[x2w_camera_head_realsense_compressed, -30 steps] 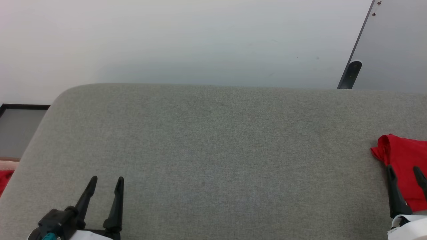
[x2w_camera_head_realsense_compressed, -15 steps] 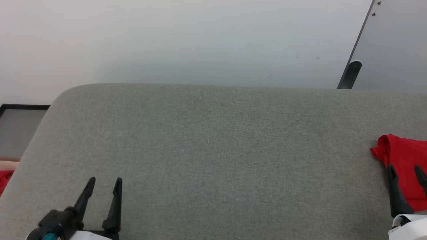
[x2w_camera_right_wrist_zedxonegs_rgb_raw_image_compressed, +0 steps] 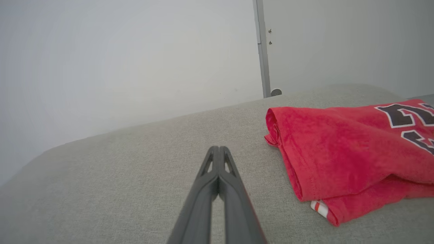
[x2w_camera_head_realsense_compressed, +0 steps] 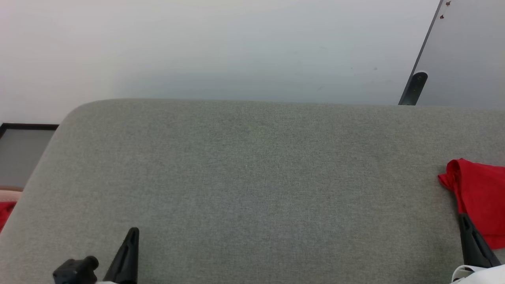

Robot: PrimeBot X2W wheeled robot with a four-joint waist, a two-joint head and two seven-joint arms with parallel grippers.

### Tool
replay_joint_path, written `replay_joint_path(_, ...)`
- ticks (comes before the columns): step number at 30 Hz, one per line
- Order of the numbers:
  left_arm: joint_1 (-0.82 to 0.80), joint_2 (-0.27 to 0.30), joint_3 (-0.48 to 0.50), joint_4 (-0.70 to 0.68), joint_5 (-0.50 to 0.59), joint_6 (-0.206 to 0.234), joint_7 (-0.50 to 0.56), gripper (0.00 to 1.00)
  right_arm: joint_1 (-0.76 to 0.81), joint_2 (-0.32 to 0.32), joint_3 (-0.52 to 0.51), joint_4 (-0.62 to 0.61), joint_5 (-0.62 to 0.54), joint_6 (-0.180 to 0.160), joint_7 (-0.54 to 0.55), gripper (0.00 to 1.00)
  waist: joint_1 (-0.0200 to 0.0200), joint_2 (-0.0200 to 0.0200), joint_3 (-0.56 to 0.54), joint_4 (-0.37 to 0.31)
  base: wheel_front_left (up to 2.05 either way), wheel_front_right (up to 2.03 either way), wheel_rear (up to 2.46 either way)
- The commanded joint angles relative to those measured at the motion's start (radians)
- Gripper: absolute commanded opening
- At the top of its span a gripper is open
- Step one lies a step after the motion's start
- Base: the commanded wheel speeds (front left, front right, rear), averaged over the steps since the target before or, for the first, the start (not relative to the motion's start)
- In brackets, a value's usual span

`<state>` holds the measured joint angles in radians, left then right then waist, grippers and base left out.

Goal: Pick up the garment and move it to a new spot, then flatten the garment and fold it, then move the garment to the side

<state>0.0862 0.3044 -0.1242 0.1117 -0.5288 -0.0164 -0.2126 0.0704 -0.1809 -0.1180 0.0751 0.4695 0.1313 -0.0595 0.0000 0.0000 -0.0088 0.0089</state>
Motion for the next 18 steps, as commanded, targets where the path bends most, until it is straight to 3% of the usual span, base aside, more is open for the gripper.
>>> replay_joint_path(1,-0.024,0.002,0.014,-0.011,-0.033,-0.005,0.005,0.0,-0.03,-0.005,-0.002,-0.01,0.034,0.0,0.005,0.0,0.0,0.0,0.0,0.0,0.0,0.0,0.0)
replay_joint_path(18,-0.066,-0.054,0.064,0.022,-0.273,-0.03,0.077,0.0,-0.065,0.025,0.0,0.029,0.286,0.0,0.042,0.0,0.0,0.0,0.002,-0.001,0.0,0.0,0.0)
